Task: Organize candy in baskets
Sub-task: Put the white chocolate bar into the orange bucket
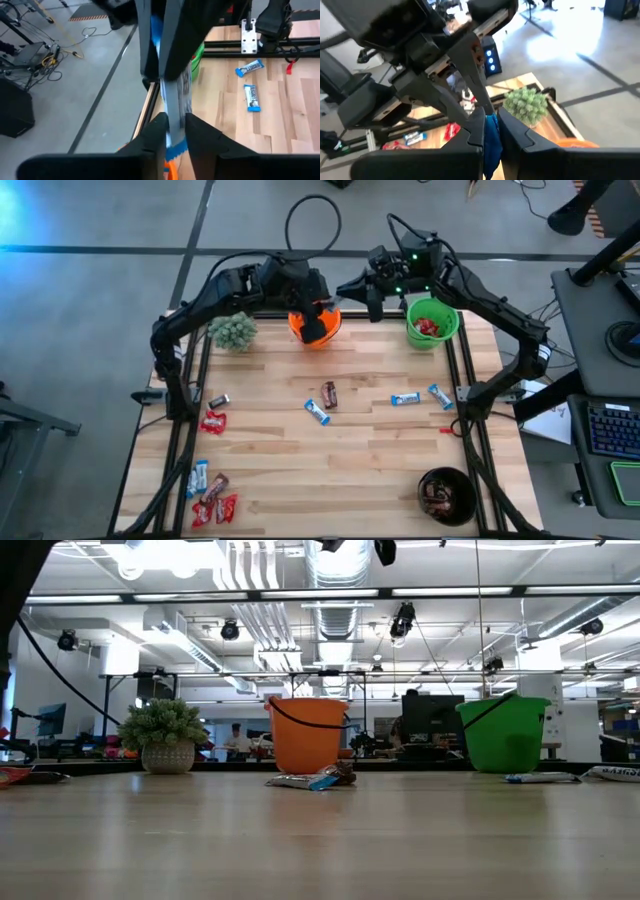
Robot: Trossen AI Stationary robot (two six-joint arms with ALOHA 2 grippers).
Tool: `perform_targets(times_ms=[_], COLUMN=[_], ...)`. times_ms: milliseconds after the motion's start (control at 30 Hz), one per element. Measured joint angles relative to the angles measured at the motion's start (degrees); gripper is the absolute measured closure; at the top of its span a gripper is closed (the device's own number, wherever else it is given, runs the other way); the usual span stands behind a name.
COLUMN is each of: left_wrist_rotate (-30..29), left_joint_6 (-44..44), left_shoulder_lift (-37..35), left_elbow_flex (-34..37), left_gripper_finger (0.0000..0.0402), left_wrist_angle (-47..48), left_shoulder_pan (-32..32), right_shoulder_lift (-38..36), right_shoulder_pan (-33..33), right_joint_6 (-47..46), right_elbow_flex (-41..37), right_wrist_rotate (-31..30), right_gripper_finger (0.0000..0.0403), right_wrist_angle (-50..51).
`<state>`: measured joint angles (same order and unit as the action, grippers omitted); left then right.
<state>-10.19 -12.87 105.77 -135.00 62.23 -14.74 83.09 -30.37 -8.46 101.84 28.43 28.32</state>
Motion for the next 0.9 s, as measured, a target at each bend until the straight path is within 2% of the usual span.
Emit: perform_targets(times_ms=[133, 367, 900], left_wrist_rotate=[-0.19, -4.21, -4.40], left_joint_6=[-0.19, -1.28, -1.60], left_shoulder_lift=[-0.71, -1.66, -1.78], left_elbow_flex=[0.00, -0.01, 0.00], left_gripper_finger=[0.0318, 0.0285, 0.0281], left_wrist_angle=[2.04, 9.17, 16.91], left_shoulder_pan=[-0.42, -0.72, -0.86], right_shoulder_lift=[0.46, 3.75, 11.60], right_shoulder_pan=[-0.02, -0.28, -5.79], right_joint_6=[-0.89, -0.98, -0.19], right_elbow_flex=[0.00, 0.00, 0.00], right_wrist_rotate=[-0.39, -6.11, -6.53], right_gripper_finger=[0.0387, 0.0387, 0.0387], right_wrist_angle=[-2.79, -5.48, -6.30])
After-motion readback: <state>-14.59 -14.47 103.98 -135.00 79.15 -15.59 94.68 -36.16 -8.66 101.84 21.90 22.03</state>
